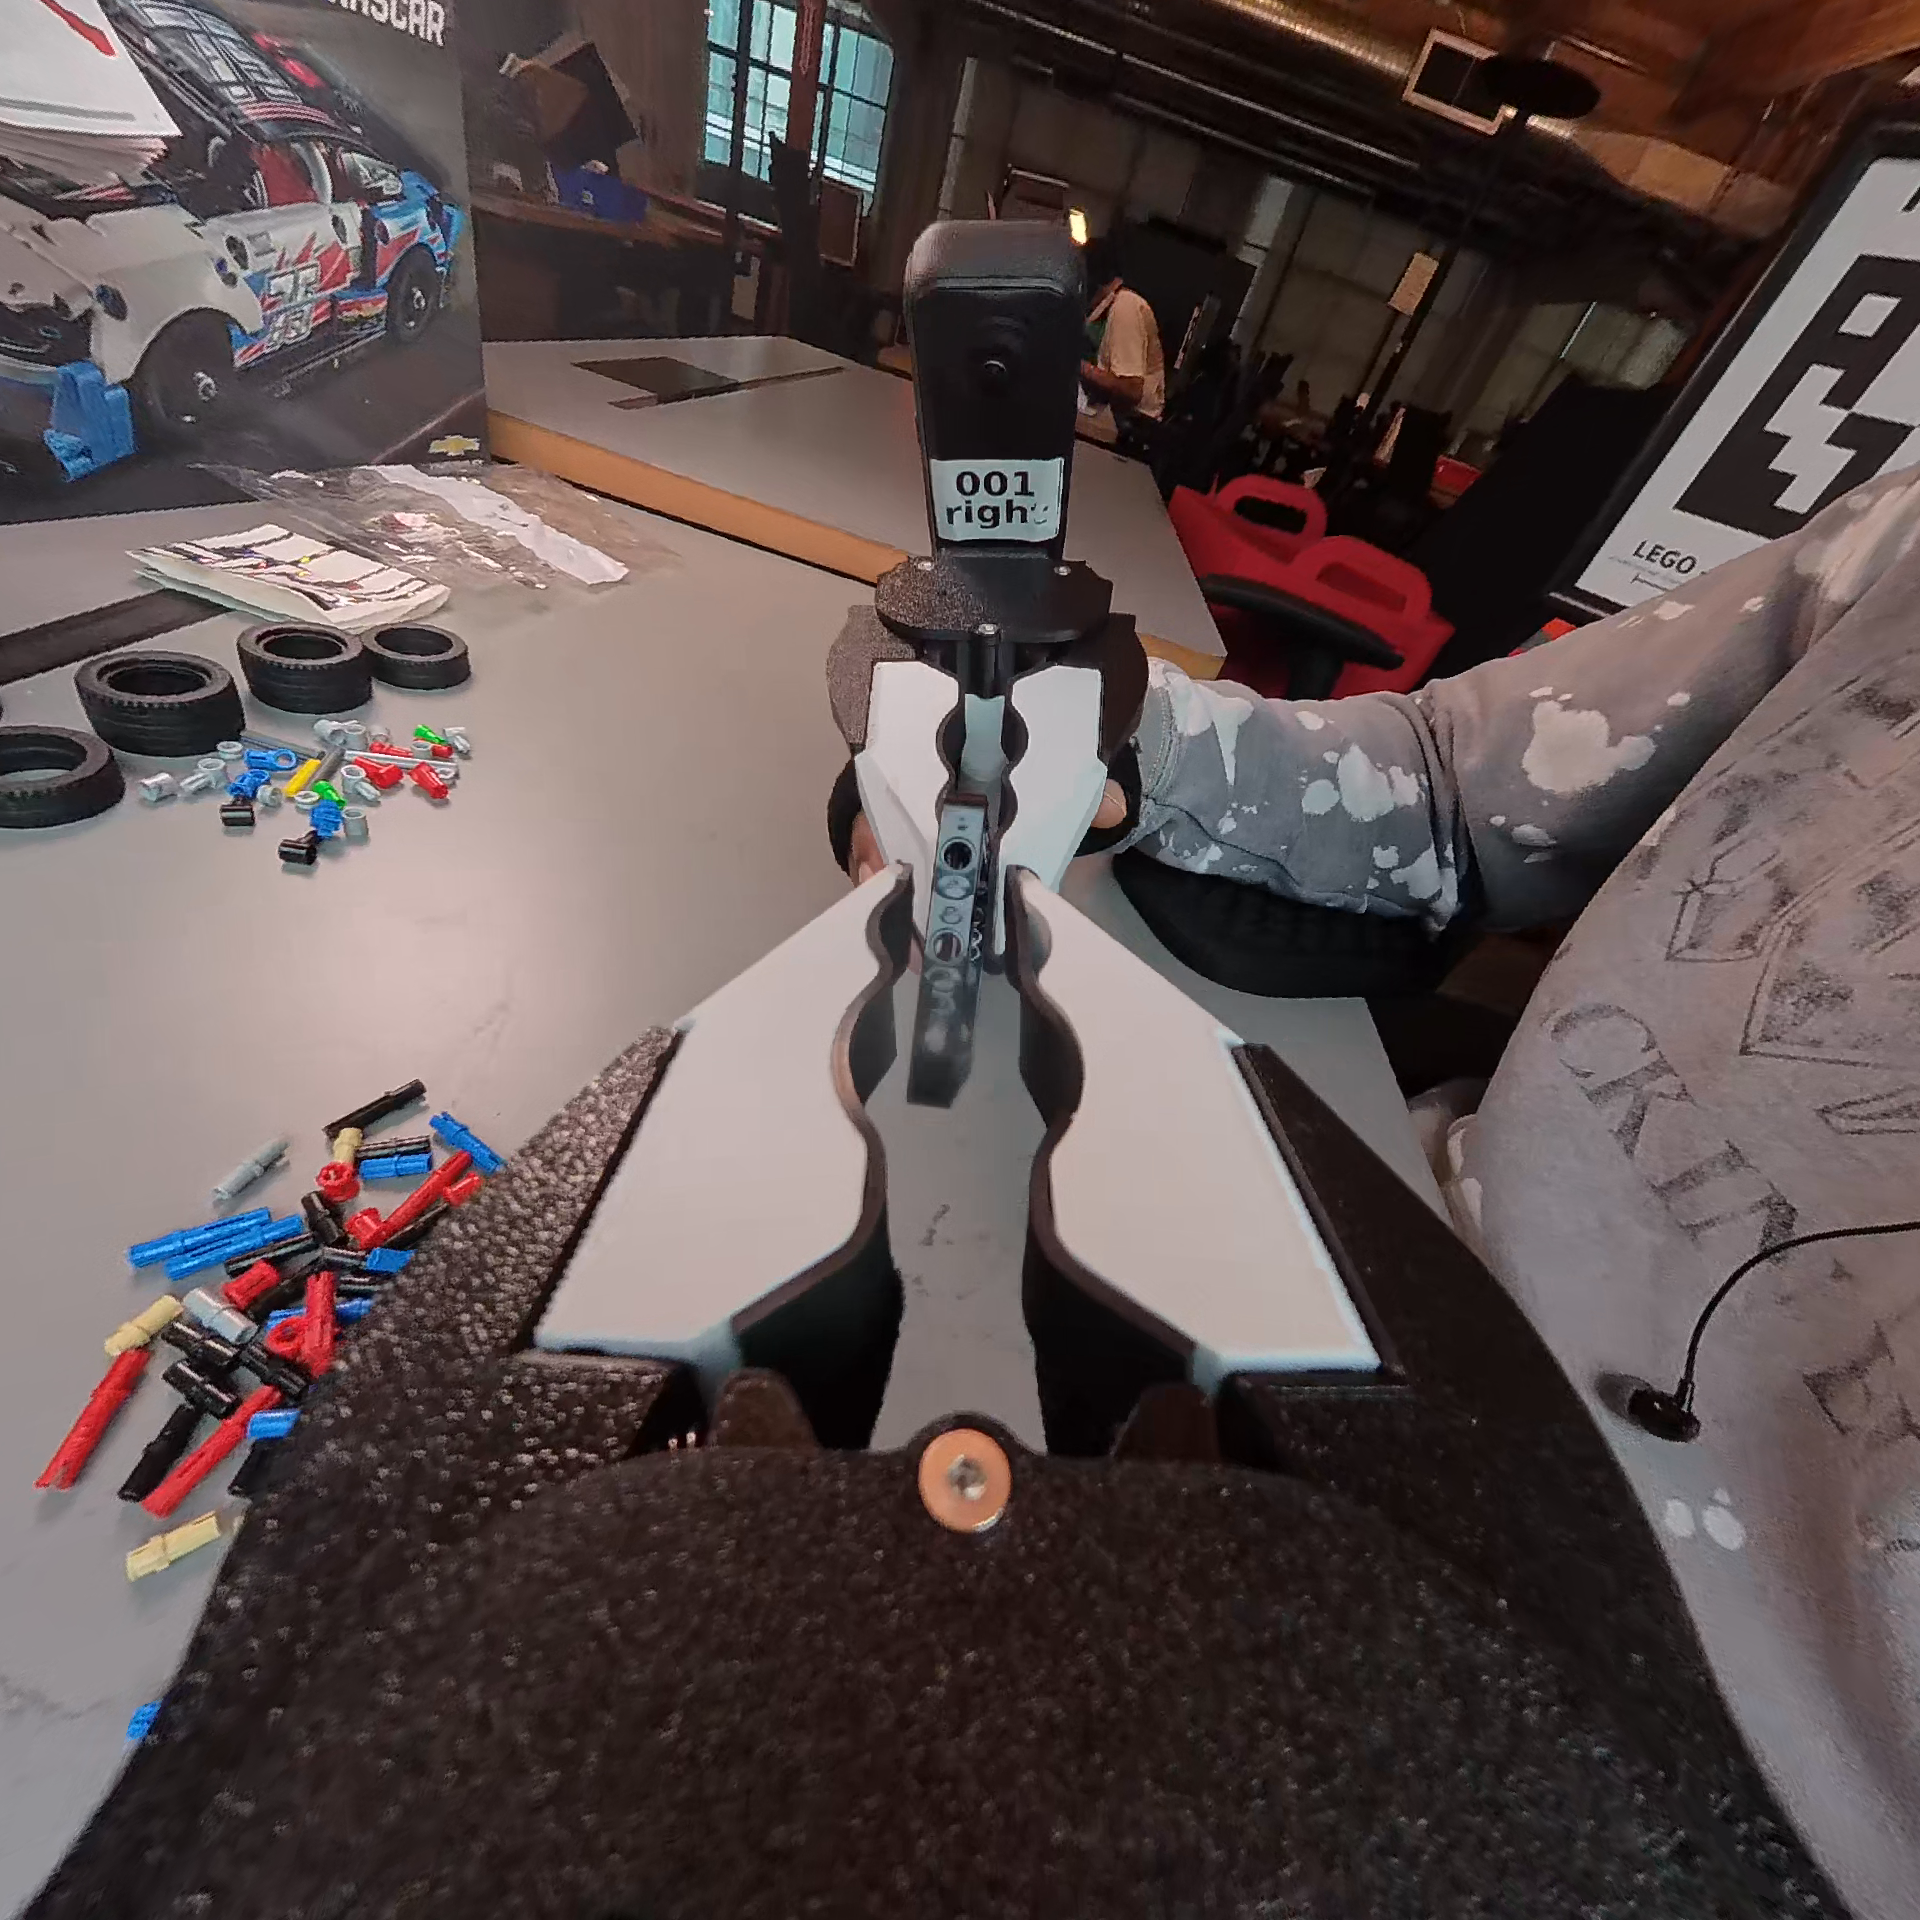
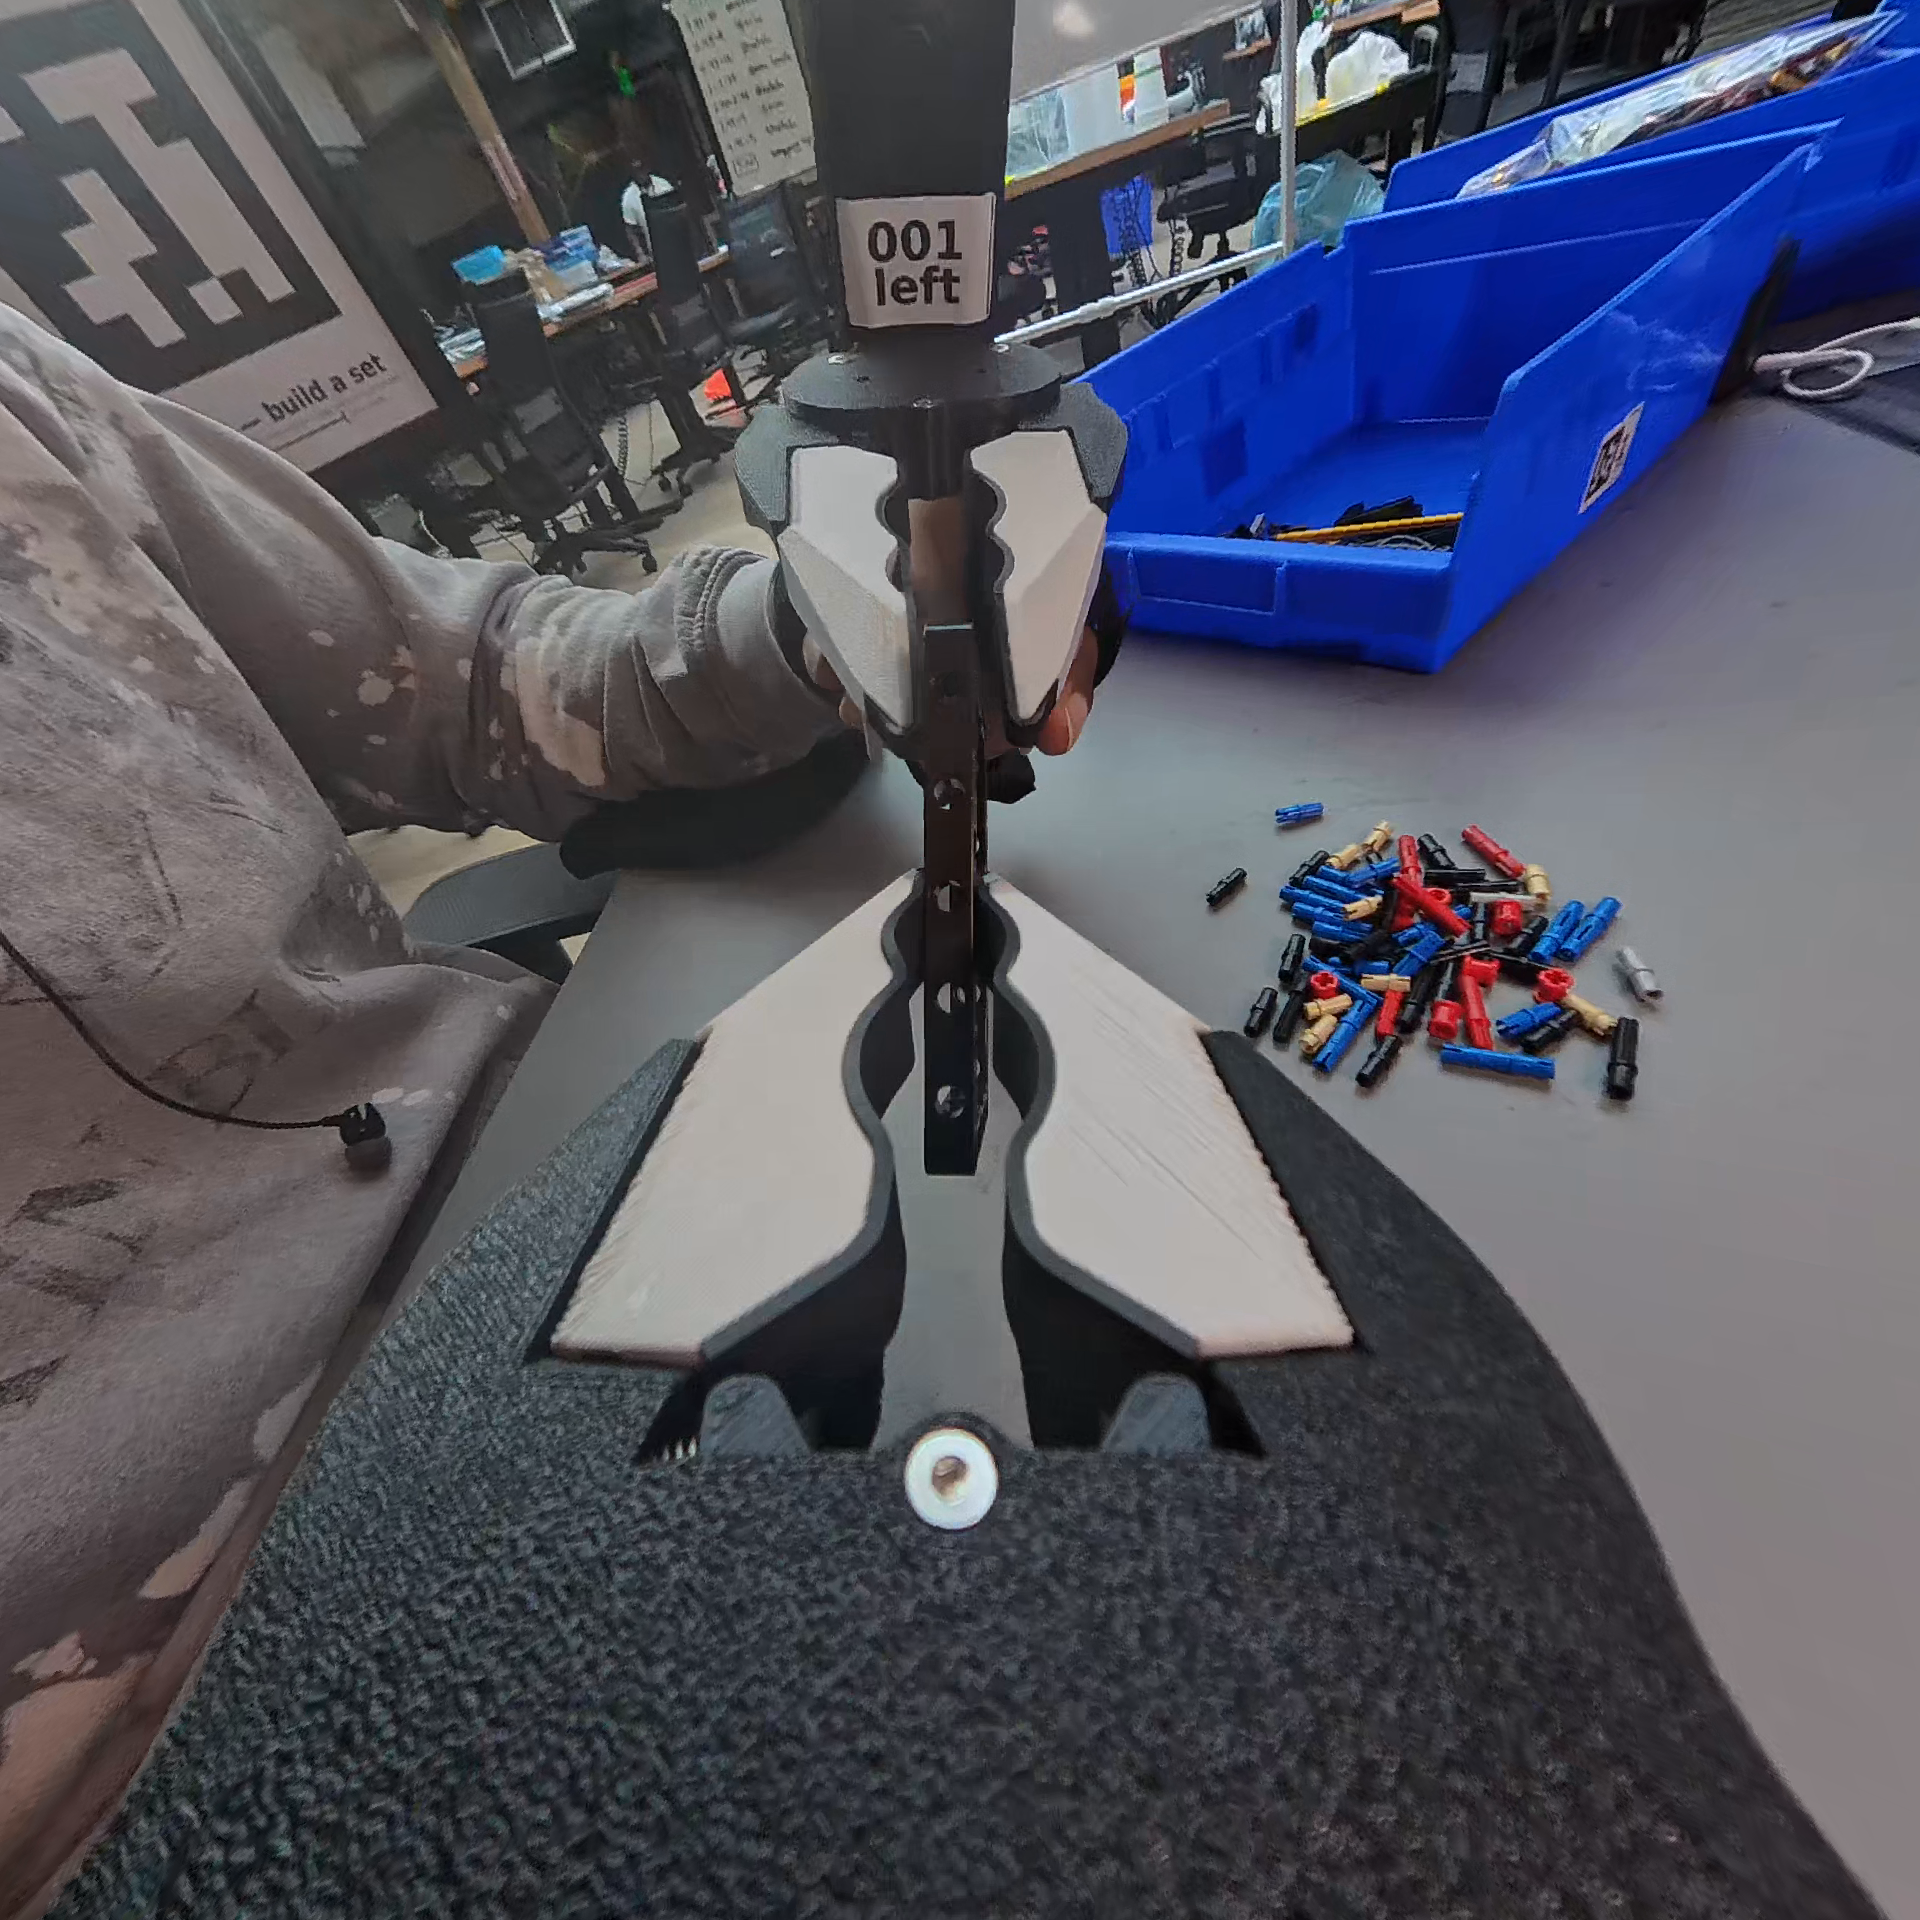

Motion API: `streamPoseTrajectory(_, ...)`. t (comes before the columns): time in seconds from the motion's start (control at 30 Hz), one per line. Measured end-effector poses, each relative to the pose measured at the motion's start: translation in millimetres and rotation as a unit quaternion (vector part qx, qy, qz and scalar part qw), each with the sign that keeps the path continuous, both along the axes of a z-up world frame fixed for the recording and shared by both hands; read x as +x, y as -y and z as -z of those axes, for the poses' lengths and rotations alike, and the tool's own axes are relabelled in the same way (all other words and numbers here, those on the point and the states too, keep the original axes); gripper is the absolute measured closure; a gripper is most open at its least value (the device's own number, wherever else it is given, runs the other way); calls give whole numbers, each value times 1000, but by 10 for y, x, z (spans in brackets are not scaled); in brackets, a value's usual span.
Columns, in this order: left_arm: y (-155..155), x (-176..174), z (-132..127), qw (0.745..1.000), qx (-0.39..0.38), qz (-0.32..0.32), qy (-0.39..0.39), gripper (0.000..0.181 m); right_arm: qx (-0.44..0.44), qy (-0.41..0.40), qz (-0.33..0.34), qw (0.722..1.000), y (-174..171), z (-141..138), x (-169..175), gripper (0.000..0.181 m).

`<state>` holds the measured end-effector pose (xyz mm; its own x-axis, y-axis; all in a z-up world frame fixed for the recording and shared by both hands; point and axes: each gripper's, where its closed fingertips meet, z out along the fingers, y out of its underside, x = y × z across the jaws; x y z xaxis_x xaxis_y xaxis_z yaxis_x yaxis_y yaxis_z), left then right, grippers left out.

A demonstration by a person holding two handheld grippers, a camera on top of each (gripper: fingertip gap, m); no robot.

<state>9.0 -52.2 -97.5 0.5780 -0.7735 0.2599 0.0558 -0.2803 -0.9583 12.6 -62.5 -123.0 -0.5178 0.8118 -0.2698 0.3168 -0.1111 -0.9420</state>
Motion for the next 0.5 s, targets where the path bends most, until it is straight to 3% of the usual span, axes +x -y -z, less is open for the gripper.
streamPoseTrajectory(0.1, 2, 19, 6, 1000, 10, -4, -10, 173, -4, 9, -2, 1000, 13, 10, -4, 174)
streamPoseTrajectory(0.33, 8, 49, 14, 1000, 14, -8, -25, 174, -12, 35, -9, 999, 26, 43, 17, 174)
streamPoseTrajectory(0.5, 58, 57, 112, 997, -24, 9, -67, 174, -48, -21, 0, 999, -35, -224, 8, 175)
